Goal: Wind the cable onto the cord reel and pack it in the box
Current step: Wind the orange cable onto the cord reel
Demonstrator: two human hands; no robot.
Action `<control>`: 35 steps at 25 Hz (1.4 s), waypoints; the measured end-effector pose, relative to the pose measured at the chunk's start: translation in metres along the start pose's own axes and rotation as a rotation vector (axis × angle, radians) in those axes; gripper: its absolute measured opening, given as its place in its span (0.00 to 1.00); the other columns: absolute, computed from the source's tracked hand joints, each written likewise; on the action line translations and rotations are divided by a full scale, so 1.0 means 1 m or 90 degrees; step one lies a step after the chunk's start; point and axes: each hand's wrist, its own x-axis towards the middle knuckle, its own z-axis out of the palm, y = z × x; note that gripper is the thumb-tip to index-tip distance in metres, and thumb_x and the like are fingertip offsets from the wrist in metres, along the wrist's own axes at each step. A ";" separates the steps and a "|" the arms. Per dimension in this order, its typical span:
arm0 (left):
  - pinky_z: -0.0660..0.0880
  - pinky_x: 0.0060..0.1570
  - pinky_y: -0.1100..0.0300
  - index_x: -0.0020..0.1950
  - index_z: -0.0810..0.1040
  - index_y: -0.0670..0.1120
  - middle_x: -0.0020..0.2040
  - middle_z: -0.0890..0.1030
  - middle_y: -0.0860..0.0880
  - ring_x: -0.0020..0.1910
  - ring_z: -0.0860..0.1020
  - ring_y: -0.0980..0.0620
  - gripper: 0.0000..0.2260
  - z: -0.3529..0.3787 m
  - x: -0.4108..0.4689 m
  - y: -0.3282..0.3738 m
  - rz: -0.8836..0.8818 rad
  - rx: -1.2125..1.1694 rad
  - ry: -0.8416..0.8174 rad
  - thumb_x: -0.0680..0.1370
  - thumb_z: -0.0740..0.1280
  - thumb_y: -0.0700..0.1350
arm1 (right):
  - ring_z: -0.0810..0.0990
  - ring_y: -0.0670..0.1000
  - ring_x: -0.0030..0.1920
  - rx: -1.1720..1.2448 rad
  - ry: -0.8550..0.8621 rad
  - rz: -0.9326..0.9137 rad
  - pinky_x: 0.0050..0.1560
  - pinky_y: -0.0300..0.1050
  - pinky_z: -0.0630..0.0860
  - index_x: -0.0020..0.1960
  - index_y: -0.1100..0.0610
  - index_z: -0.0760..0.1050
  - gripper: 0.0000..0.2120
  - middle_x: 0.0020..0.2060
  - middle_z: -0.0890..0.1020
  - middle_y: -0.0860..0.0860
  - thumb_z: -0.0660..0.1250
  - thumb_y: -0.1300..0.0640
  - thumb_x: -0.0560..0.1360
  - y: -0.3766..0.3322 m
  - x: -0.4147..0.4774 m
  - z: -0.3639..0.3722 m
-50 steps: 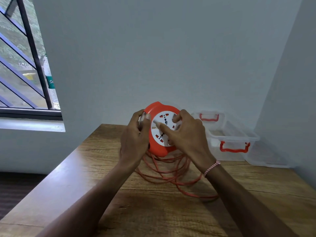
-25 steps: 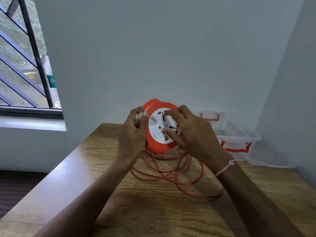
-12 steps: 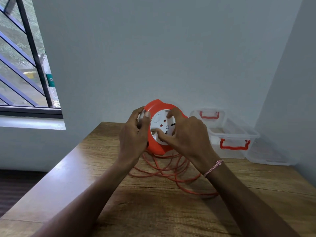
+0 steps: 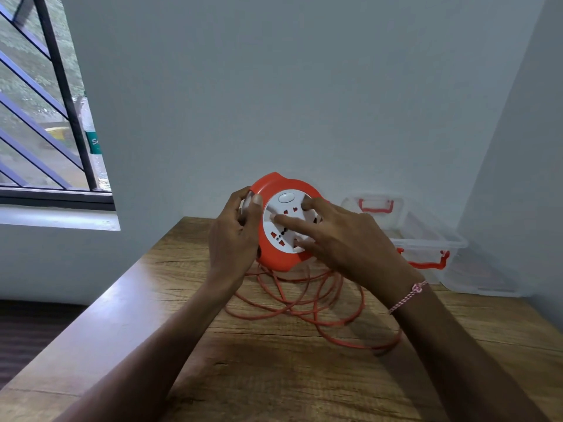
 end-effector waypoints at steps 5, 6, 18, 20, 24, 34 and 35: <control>0.85 0.39 0.59 0.71 0.77 0.54 0.49 0.84 0.61 0.43 0.87 0.60 0.17 0.003 -0.002 -0.001 0.013 0.020 -0.008 0.86 0.60 0.58 | 0.85 0.56 0.46 -0.003 0.062 0.009 0.34 0.45 0.79 0.72 0.40 0.73 0.26 0.53 0.85 0.55 0.74 0.44 0.75 -0.003 -0.001 -0.001; 0.85 0.38 0.59 0.71 0.77 0.54 0.48 0.84 0.62 0.43 0.87 0.61 0.17 0.004 -0.003 -0.002 0.019 0.026 -0.004 0.86 0.60 0.58 | 0.86 0.55 0.44 0.008 0.075 0.025 0.35 0.44 0.79 0.71 0.40 0.74 0.26 0.50 0.87 0.53 0.74 0.42 0.74 -0.005 -0.001 0.000; 0.87 0.37 0.50 0.67 0.74 0.62 0.41 0.83 0.62 0.41 0.87 0.59 0.12 0.006 -0.011 0.004 0.030 0.009 0.020 0.85 0.59 0.61 | 0.80 0.42 0.34 0.338 0.162 0.394 0.32 0.34 0.72 0.54 0.51 0.76 0.22 0.41 0.83 0.46 0.69 0.33 0.74 -0.021 0.007 0.000; 0.87 0.37 0.51 0.66 0.74 0.63 0.41 0.84 0.62 0.41 0.87 0.57 0.10 0.002 -0.007 0.004 0.014 0.000 0.025 0.86 0.60 0.59 | 0.82 0.48 0.39 0.188 0.143 0.184 0.31 0.38 0.74 0.64 0.51 0.74 0.22 0.53 0.82 0.50 0.69 0.39 0.78 -0.011 0.002 -0.005; 0.85 0.39 0.60 0.67 0.74 0.60 0.43 0.84 0.68 0.43 0.86 0.64 0.10 -0.001 -0.004 0.003 0.001 0.015 0.015 0.86 0.61 0.57 | 0.86 0.55 0.46 -0.023 0.054 -0.009 0.31 0.40 0.72 0.74 0.44 0.70 0.27 0.62 0.82 0.57 0.72 0.44 0.77 -0.004 -0.003 -0.003; 0.87 0.40 0.54 0.73 0.76 0.52 0.44 0.81 0.63 0.41 0.85 0.61 0.25 0.009 -0.014 0.008 0.044 0.065 0.011 0.83 0.57 0.65 | 0.83 0.48 0.37 0.294 0.170 0.443 0.31 0.36 0.73 0.55 0.51 0.77 0.28 0.40 0.85 0.48 0.68 0.28 0.71 -0.035 0.008 0.008; 0.87 0.40 0.53 0.73 0.76 0.51 0.45 0.81 0.62 0.41 0.86 0.59 0.26 0.009 -0.014 0.007 0.044 0.067 0.012 0.83 0.58 0.65 | 0.82 0.45 0.38 0.362 0.162 0.518 0.33 0.35 0.73 0.51 0.51 0.77 0.26 0.40 0.83 0.44 0.68 0.28 0.71 -0.035 0.010 0.009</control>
